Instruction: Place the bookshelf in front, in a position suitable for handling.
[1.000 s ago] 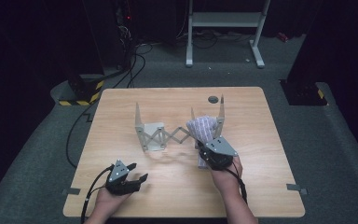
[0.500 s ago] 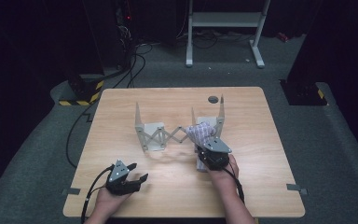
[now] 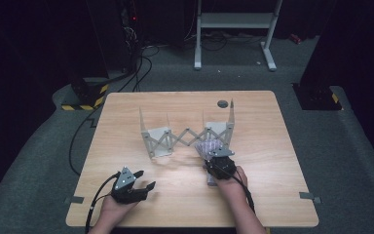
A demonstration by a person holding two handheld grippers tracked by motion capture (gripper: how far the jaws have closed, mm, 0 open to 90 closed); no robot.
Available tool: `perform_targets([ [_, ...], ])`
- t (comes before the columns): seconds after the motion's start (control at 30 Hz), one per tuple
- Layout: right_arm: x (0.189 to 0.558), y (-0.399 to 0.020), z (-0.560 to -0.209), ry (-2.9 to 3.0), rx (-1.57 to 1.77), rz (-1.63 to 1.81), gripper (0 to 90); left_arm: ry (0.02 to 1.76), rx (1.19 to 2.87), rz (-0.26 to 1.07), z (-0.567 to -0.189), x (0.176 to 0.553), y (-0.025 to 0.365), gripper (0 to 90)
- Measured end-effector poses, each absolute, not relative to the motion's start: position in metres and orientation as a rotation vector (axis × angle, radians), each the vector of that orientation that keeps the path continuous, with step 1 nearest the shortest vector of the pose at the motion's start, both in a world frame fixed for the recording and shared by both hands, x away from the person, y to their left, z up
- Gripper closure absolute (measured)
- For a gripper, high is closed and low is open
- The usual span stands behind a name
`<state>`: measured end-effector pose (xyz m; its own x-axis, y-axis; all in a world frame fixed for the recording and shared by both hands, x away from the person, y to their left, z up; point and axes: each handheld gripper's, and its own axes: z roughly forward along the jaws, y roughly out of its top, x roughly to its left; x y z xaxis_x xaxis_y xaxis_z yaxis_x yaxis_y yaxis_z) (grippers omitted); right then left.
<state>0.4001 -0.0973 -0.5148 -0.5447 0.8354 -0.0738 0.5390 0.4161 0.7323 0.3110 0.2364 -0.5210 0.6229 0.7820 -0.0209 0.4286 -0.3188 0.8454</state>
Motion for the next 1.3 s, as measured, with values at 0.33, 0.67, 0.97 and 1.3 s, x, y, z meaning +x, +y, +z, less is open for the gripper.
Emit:
perform_targets([
  [0.33, 0.382, -0.066, -0.51, 2.349, 0.976, 0.965, 65.2, 0.95, 1.958, 0.498, -0.521, 0.312, 0.235, 33.1],
  [0.67, 0.38, -0.044, -0.485, 2.211, 0.892, 1.052, 64.9, 0.955, 1.953, 0.497, -0.521, 0.311, 0.238, 33.1],
  [0.97, 0.375, -0.042, -0.446, 2.064, 0.836, 1.142, 64.7, 0.955, 1.943, 0.495, -0.519, 0.312, 0.239, 33.0],
  [1.3, 0.384, -0.042, -0.479, 2.156, 0.917, 1.03, 64.6, 0.948, 1.95, 0.496, -0.52, 0.312, 0.237, 33.0],
])
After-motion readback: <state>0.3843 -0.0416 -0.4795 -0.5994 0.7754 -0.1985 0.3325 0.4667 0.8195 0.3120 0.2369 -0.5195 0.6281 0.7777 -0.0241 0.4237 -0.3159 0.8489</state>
